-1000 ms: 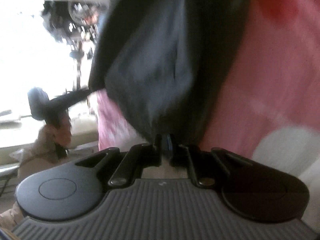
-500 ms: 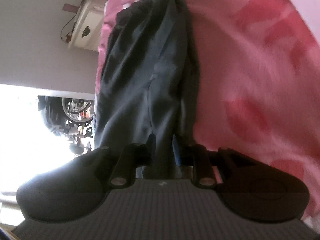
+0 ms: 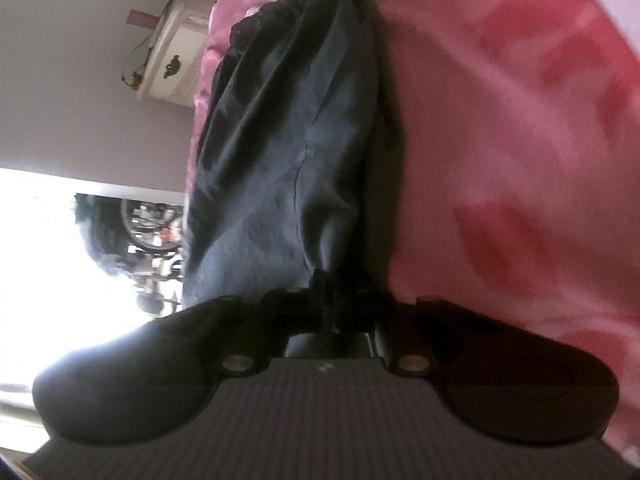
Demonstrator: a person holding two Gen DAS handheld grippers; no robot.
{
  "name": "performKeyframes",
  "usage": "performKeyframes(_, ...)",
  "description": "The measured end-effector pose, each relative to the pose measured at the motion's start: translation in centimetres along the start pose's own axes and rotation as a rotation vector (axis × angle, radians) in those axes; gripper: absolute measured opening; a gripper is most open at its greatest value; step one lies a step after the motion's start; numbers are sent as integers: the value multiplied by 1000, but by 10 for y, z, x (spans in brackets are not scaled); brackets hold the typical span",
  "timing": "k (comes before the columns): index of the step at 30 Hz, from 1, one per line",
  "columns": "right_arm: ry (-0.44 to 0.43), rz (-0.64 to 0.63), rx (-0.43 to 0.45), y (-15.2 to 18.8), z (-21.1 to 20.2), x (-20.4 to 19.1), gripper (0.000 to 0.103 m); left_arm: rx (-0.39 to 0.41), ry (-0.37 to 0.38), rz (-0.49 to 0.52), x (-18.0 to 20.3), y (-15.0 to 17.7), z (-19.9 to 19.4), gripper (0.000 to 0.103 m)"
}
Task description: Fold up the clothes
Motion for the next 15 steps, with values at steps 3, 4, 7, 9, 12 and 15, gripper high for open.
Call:
performKeyframes(3, 56, -24, 16, 1, 7, 6, 1, 1, -1, 3, -1, 0, 0, 27)
performKeyframes(4, 64, -32, 19, 1, 10, 6, 1, 2, -2, 4, -1, 0, 0, 27)
performKeyframes(7, 93, -77, 33, -2, 13, 3, 1, 4, -3, 3, -1, 0, 0, 27)
performKeyframes(9, 120, -115, 58, -2, 8, 0, 3, 6, -2, 2, -1, 1, 1, 27)
performKeyframes(12, 191, -188, 121, -3, -9, -5, 7, 10, 2, -4, -1, 1, 2, 27)
performKeyframes(15, 231, -316, 156, 3, -26, -18, 7, 13, 7, -11, -1, 1, 3, 28)
Point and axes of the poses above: each gripper's, at about its wrist camera, not at the fingertips, and z roughly the way its jaws point, x to its right, y to its underside, the point moved 8 cm from there along z, roughly the way its jaws point, and after that the axes turned 12 degrees about z, right-handed, at the moved point
